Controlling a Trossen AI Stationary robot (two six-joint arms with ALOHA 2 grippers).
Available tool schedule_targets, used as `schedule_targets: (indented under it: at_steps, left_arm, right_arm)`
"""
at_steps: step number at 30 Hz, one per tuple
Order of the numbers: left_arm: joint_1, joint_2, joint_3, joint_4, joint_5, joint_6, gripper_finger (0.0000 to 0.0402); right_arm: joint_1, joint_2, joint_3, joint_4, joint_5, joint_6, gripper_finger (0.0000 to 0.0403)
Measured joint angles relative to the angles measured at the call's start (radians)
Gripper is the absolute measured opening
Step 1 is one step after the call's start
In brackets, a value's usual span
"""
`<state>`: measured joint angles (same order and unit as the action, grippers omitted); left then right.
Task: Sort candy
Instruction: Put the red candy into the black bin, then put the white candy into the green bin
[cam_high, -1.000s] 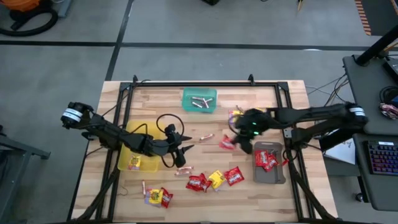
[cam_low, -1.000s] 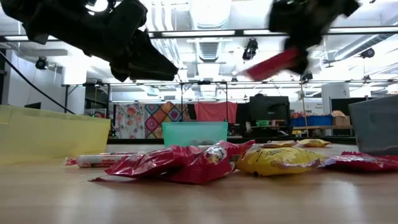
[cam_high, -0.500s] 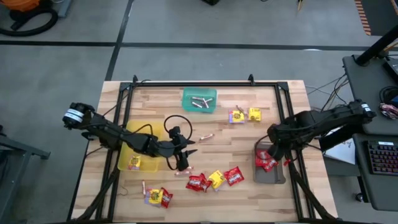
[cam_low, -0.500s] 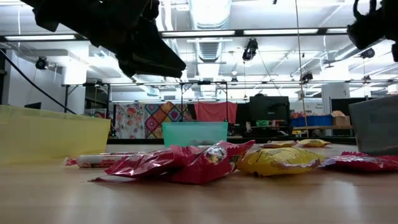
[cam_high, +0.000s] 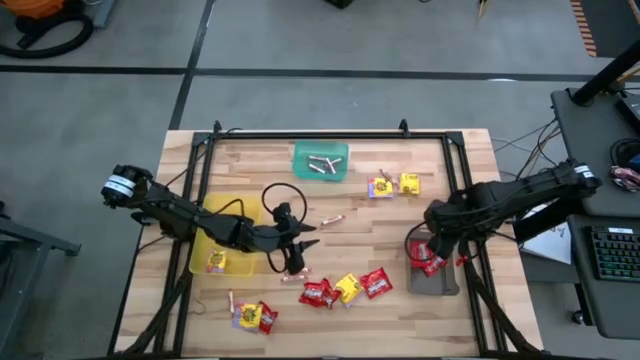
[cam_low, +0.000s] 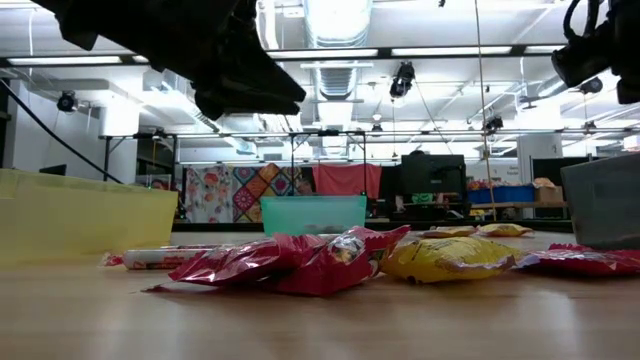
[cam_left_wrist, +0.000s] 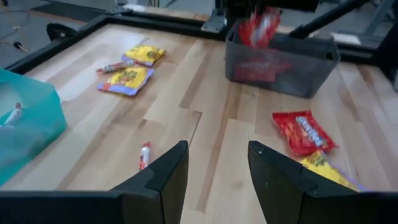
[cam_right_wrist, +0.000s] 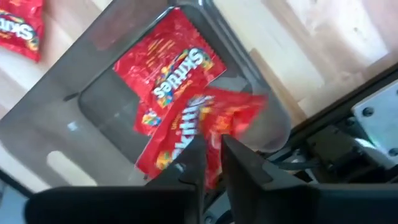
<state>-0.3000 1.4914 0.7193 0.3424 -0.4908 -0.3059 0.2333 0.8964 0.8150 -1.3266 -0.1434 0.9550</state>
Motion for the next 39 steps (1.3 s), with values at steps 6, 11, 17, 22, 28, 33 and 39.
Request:
schedule_targets:
  at_steps: [6,11,17,22,28,33,39]
  left_arm:
    - [0.001,0.0,0.0,0.036,-0.048,0.03,0.0151]
    - [0.007,0.0,-0.001,0.049,-0.05,0.039,0.0151]
    - [0.035,0.055,-0.002,0.132,-0.051,0.072,0.0151]
    - [0.062,0.211,0.023,0.259,-0.05,0.152,0.0151]
    - [0.126,0.375,0.083,0.262,-0.048,0.171,0.0151]
    - [0.174,0.454,0.098,0.264,-0.045,0.187,0.0151]
    - [0.199,0.501,0.097,0.267,0.019,0.177,0.0151]
  right_arm:
    - [0.0,0.017,0.0,0.003,0.072,-0.031,0.0106]
    - [0.0,0.012,0.0,0.039,0.124,-0.091,0.0141]
    - [0.0,0.008,0.0,0.182,0.196,-0.162,0.016]
    - [0.0,0.013,0.008,0.349,0.23,-0.257,0.016]
    - [0.0,0.016,0.011,0.501,0.233,-0.343,0.0155]
    - [0.0,0.017,0.011,0.567,0.233,-0.372,0.0157]
    - [0.0,0.018,0.011,0.583,0.239,-0.375,0.0152]
